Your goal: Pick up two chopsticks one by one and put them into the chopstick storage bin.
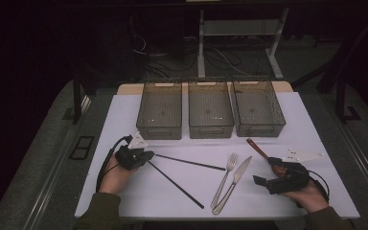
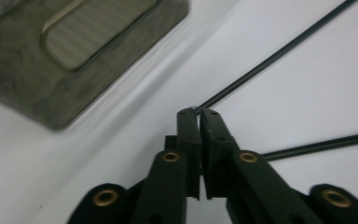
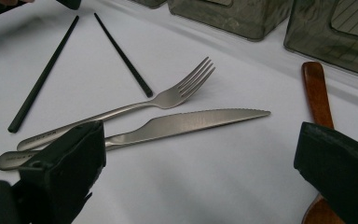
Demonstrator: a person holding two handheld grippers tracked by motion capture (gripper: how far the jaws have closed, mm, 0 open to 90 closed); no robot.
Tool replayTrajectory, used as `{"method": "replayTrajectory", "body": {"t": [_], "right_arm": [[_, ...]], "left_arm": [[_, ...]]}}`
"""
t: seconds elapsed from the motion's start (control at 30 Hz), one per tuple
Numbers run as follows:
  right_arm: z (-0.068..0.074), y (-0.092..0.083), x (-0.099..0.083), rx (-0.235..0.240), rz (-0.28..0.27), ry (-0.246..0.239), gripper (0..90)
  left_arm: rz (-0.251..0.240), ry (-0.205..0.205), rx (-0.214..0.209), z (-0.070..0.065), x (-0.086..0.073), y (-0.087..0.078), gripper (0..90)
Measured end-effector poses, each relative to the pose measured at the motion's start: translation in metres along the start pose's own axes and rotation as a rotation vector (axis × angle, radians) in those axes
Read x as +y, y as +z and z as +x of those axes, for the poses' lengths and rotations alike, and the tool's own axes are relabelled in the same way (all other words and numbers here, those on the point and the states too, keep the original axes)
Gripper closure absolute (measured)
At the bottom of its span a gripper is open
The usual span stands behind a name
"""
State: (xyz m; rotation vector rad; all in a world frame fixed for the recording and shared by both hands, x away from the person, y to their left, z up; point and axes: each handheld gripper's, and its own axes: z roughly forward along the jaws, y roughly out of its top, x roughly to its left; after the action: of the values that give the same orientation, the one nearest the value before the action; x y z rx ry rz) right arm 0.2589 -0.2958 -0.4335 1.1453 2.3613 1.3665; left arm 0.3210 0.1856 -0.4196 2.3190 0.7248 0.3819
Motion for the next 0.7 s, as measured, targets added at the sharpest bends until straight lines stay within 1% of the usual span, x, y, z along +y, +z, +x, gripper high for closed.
{"method": "replayTrajectory", "body": {"t": [0.03, 0.07, 0.13, 0.2, 0.23, 0.27, 0.33, 0.4, 0.5, 0.53, 0.6, 0.7], "right_arm": [[0.000, 0.000, 0.000, 0.001, 0.001, 0.000, 2.4], [0.000, 0.000, 0.000, 0.001, 0.001, 0.000, 2.4], [0.000, 0.000, 0.000, 0.001, 0.003, 0.000, 2.4], [0.000, 0.000, 0.000, 0.002, 0.004, -0.001, 2.4], [0.001, 0.000, 0.000, 0.002, 0.004, 0.000, 2.5], [0.001, 0.000, 0.000, 0.002, 0.004, 0.000, 2.5], [0.001, 0.000, 0.000, 0.001, 0.003, 0.001, 2.4], [0.001, 0.000, 0.000, 0.001, 0.002, -0.002, 2.4], [0.001, 0.000, 0.000, 0.002, 0.003, 0.001, 2.4], [0.001, 0.000, 0.000, 0.002, 0.003, 0.000, 2.4], [0.001, 0.000, 0.000, 0.002, 0.002, 0.000, 2.4], [0.001, 0.000, 0.000, 0.002, 0.003, 0.001, 2.4]], "left_arm": [[-0.012, 0.011, -0.019, -0.005, 0.001, -0.002, 80.4], [-0.015, 0.028, -0.043, -0.010, 0.002, -0.003, 80.4], [-0.031, 0.059, -0.082, -0.021, 0.004, -0.006, 76.0], [-0.052, 0.077, -0.133, -0.031, 0.006, -0.007, 72.0], [-0.062, 0.082, -0.159, -0.036, 0.007, -0.007, 68.3], [-0.068, 0.093, -0.182, -0.041, 0.009, -0.007, 68.3], [-0.082, 0.105, -0.232, -0.052, 0.012, -0.004, 65.3], [-0.087, 0.127, -0.286, -0.064, 0.016, 0.000, 63.7], [-0.089, 0.182, -0.367, -0.083, 0.022, 0.008, 62.2], [-0.091, 0.191, -0.394, -0.089, 0.024, 0.010, 61.4], [-0.088, 0.223, -0.438, -0.099, 0.027, 0.015, 61.2], [-0.066, 0.266, -0.485, -0.113, 0.032, 0.024, 61.2]]}}
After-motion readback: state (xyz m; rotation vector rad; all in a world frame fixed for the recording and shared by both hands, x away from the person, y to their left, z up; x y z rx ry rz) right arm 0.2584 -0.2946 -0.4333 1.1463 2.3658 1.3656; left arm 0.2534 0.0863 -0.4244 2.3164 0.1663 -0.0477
